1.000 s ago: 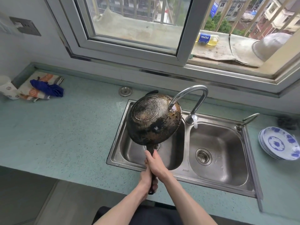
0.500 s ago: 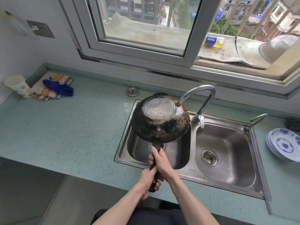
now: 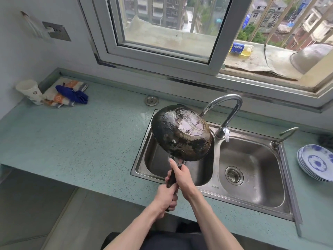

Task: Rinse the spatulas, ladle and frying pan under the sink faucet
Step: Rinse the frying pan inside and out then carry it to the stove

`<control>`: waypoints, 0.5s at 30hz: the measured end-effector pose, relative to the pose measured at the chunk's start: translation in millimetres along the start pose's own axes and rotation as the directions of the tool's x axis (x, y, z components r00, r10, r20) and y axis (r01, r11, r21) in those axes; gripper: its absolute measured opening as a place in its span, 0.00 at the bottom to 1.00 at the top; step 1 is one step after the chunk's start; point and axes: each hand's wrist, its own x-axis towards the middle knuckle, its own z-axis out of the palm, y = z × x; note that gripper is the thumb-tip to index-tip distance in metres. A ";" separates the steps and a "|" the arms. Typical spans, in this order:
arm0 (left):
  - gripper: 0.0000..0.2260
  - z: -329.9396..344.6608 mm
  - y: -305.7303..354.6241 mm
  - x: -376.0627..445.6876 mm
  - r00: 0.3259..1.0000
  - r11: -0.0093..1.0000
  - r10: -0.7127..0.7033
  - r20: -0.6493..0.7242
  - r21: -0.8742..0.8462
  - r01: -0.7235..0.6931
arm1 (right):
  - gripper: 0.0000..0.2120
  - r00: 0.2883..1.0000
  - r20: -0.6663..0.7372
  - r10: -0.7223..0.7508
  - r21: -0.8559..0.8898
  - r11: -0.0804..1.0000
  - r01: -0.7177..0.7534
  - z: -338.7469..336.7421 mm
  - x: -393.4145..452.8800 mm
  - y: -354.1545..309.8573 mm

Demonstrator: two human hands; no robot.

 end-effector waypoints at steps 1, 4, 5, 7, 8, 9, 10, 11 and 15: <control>0.17 0.7 0.7 -1.8 1.000 1.000 0.012 -0.009 0.016 -0.012 | 0.20 1.000 -0.018 0.008 -0.024 1.000 -0.008 -0.3 -1.1 -3.3; 0.17 4.2 1.0 -7.2 0.999 0.998 0.046 -0.028 0.047 -0.044 | 0.17 0.996 -0.078 0.039 -0.035 0.998 -0.042 0.7 -2.9 -7.9; 0.18 5.2 0.5 -8.9 0.998 0.997 0.055 -0.036 0.052 -0.053 | 0.16 0.993 -0.103 0.052 -0.052 0.997 -0.057 2.1 -2.7 -7.7; 0.18 7.8 1.1 -13.4 0.995 0.996 0.071 -0.063 0.053 -0.068 | 0.15 0.986 -0.156 0.061 -0.087 0.993 -0.075 7.5 -1.0 -4.9; 0.18 9.4 2.4 -16.4 0.993 0.996 0.082 -0.082 0.053 -0.078 | 0.14 0.983 -0.175 0.056 -0.086 0.994 -0.072 11.0 -1.0 -3.8; 0.17 10.9 3.9 -19.1 0.990 0.995 0.095 -0.106 0.053 -0.089 | 0.13 0.981 -0.187 0.050 -0.078 0.995 -0.065 14.7 -1.3 -3.7; 0.17 12.4 5.7 -22.0 0.985 0.993 0.106 -0.133 0.056 -0.099 | 0.13 0.981 -0.190 0.045 -0.071 0.996 -0.060 18.1 -1.9 -4.3; 0.17 13.3 7.1 -24.1 0.981 0.993 0.115 -0.159 0.058 -0.107 | 0.14 0.983 -0.179 0.043 -0.068 0.996 -0.055 20.7 -2.4 -4.8; 0.17 9.3 11.2 -29.0 0.938 0.975 0.194 -0.289 0.162 -0.152 | 0.14 0.998 -0.053 0.034 -0.054 0.998 -0.036 30.1 -6.2 -14.7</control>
